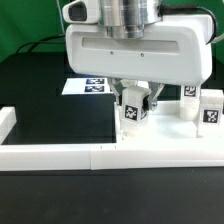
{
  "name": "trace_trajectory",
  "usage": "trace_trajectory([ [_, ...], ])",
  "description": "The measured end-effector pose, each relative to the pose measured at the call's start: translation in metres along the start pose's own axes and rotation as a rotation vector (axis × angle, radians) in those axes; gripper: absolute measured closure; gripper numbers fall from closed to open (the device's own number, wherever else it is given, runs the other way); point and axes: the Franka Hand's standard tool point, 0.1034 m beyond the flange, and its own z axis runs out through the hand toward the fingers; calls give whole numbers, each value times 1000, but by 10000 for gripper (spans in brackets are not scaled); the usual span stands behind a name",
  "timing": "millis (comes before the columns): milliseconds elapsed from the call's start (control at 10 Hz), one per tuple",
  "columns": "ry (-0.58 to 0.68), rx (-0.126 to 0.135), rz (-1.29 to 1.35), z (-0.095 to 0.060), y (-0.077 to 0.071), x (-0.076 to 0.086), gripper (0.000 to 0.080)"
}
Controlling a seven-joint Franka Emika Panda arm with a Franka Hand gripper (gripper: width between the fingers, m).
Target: Assemble square table
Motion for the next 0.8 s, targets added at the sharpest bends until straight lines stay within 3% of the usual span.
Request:
trace_trajectory([
  [300,-17,22,400,2,2,2,506],
  [600,-76,103,851,3,4,5,505],
  [800,-73,118,931,3,4,5,505],
])
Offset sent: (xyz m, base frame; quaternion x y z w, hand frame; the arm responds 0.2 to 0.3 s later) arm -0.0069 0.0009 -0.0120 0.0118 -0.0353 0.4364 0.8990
